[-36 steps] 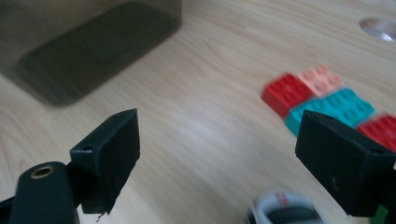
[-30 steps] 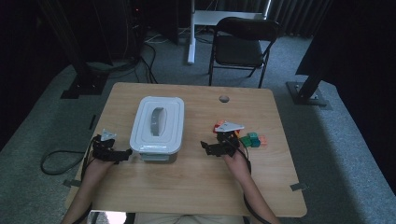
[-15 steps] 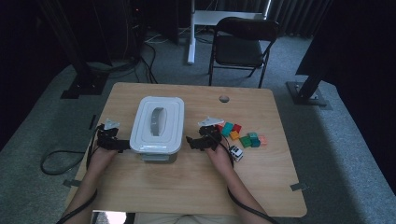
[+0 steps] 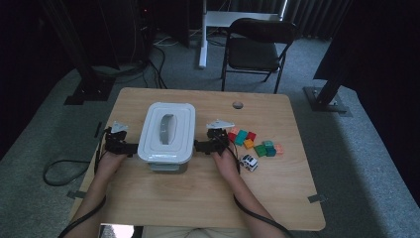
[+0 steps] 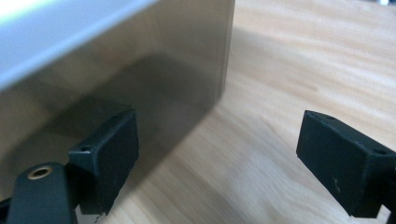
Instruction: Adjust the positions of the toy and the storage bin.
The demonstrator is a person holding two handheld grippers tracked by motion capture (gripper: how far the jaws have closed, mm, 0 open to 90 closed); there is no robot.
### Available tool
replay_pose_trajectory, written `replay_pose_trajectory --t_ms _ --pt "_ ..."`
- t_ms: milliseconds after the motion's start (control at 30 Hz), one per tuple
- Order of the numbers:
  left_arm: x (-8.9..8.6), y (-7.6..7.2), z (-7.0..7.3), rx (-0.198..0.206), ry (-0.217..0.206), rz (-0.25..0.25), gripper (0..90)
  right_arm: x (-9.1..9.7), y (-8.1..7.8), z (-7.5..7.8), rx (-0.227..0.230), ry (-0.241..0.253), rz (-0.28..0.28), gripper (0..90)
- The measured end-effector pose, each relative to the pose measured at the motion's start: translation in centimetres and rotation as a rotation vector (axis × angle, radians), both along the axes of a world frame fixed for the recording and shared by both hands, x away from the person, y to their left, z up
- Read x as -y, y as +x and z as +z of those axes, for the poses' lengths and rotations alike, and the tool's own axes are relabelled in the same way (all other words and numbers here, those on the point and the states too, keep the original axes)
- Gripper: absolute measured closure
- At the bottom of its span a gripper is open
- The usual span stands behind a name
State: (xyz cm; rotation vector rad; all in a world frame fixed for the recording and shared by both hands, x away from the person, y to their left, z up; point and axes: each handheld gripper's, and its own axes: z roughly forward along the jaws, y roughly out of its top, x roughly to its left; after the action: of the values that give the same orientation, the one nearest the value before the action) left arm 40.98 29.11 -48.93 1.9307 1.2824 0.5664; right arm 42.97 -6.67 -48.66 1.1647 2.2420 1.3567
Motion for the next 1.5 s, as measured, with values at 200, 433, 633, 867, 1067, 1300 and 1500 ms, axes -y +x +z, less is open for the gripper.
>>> replay_pose_trajectory --t_ms 200,433,633,867,1067,1300,1500 --pt "0.9 0.0 0.4 0.002 0.029 -0.017 0.5 -0.2 0.0 0.3 -0.002 -0.041 0.009 13.0" --pt "1.4 -0.2 0.4 -0.008 0.025 -0.009 0.6 0.2 -0.1 0.3 -0.029 -0.037 0.023 13.1" --pt "2.4 -0.4 0.6 -0.005 0.039 -0.022 1.3 1.0 -0.3 0.3 -0.03 -0.038 0.027 13.1" --pt "3.6 -0.8 0.6 -0.003 0.038 -0.033 2.8 2.1 -1.1 0.2 -0.042 -0.038 0.032 13.4" --pt "4.6 -1.2 0.7 -0.004 0.049 -0.049 2.8 3.2 -1.6 0.2 -0.06 -0.031 0.04 13.4" --pt "5.7 -2.1 0.7 -0.005 0.05 -0.079 2.8 4.3 -2.8 0.3 -0.071 -0.044 0.063 13.4" --pt "6.7 -3.1 0.9 -0.003 0.074 -0.102 2.8 5.2 -4.0 0.5 -0.066 -0.069 0.074 13.4"
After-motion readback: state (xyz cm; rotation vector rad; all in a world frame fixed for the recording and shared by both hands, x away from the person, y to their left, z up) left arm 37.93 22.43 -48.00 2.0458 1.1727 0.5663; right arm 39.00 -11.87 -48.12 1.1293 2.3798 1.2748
